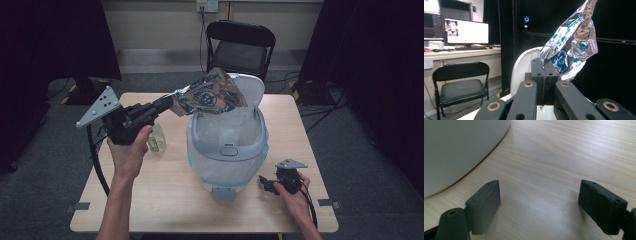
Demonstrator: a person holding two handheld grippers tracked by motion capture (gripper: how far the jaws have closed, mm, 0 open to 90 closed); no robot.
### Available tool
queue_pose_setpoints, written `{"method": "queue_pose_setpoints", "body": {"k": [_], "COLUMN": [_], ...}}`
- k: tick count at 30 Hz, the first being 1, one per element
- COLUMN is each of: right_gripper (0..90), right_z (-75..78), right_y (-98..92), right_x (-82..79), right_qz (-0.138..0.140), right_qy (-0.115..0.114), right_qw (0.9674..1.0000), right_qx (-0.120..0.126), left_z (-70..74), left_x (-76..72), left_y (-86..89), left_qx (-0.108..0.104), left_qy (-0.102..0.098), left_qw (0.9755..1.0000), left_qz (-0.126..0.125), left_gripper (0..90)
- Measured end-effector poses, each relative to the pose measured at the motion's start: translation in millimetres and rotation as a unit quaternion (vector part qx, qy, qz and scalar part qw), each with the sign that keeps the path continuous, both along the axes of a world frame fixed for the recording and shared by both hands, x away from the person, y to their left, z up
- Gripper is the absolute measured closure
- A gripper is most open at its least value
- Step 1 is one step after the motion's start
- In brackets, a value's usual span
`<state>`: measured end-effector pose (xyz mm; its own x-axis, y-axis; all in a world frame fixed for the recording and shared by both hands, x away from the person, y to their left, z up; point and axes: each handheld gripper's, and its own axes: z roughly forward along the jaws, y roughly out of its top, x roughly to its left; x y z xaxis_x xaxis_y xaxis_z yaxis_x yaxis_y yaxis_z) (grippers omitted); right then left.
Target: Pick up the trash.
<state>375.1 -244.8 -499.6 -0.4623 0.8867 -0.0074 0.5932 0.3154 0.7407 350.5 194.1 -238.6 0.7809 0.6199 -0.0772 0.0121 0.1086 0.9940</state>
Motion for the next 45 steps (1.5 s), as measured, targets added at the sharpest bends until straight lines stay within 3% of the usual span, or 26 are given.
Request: {"method": "queue_pose_setpoints", "body": {"k": [12, 16, 23, 28, 30, 33, 34, 45], "right_gripper": [16.8, 16.9, 16.8, 16.8, 16.9, 16.8, 16.8, 16.8], "right_z": [0.0, 0.0, 0.0, 0.0, 0.0, 0.0, 0.0, 0.0], "right_y": [0.0, 0.0, 0.0, 0.0, 0.0, 0.0, 0.1, 0.0], "right_x": [0.0, 0.0, 0.0, 0.0, 0.0, 0.0, -0.1, 0.0], "right_qz": [0.000, 0.000, 0.000, 0.000, 0.000, 0.000, 0.000, 0.000], "right_qy": [0.000, 0.000, 0.000, 0.000, 0.000, 0.000, 0.000, 0.000], "right_qw": [1.0000, 1.0000, 1.0000, 1.0000, 1.0000, 1.0000, 1.0000, 1.0000], "right_qx": [0.000, 0.000, 0.000, 0.000, 0.000, 0.000, 0.000, 0.000], "left_z": [6.9, 5.8, 1.4, 0.1, -0.2, 0.1, 0.4, 1.1], "left_x": [9.1, 15.5, 25.4, 28.8, 29.4, 29.9, 30.0, 26.6], "left_y": [-29.5, -44.0, -56.3, -61.5, -62.9, -62.7, -61.0, -47.0], "left_qx": [0.015, 0.026, 0.028, 0.037, 0.040, 0.039, 0.042, 0.051], "left_qy": [0.002, 0.011, 0.025, 0.029, 0.034, 0.035, 0.031, 0.027], "left_qw": [0.9994, 0.9985, 0.9979, 0.9974, 0.9974, 0.9977, 0.9979, 0.9980], "left_qz": [-0.032, -0.046, -0.053, -0.055, -0.050, -0.044, -0.040, -0.028], "left_gripper": [90.0, 90.0, 88.8, 85.3, 74.1, 70.9, 66.2, 64.4]}}
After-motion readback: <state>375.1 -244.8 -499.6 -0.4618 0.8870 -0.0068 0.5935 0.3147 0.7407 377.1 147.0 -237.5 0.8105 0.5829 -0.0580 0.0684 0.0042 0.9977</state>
